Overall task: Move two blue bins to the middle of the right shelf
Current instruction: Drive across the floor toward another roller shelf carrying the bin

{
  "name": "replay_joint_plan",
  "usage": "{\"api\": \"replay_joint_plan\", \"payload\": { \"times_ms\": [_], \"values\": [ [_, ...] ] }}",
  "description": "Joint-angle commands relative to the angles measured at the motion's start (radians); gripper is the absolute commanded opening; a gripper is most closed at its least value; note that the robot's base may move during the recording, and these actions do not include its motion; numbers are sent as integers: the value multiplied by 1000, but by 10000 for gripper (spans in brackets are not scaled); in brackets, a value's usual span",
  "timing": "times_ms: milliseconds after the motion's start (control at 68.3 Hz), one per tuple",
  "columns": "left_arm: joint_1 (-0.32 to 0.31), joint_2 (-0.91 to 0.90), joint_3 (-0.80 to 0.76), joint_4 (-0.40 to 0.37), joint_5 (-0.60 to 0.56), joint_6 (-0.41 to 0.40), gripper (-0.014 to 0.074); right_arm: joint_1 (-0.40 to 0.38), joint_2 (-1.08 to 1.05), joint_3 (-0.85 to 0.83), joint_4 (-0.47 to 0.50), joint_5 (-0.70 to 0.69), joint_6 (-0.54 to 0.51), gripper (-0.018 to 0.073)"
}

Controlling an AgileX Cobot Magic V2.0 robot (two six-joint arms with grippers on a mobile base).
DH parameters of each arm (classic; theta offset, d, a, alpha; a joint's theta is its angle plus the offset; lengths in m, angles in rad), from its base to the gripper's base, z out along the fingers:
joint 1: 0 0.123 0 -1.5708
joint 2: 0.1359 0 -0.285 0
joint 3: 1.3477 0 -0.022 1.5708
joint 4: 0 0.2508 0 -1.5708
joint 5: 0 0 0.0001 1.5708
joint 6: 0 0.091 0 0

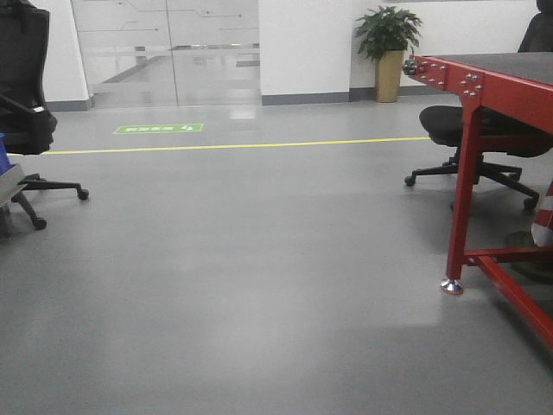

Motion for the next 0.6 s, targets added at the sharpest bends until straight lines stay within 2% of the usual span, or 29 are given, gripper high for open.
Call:
{"api": "replay_joint_plan", "payload": {
  "times_ms": [0, 585],
  "values": [
    [-3, -19, -16, 12, -82, 1, -111, -2, -10, -13, -21, -62, -4, -163],
    [-3, -19, -16, 12, -85, 1, -111, -2, -10, -13, -21, -62, -4, -163]
  ]
}}
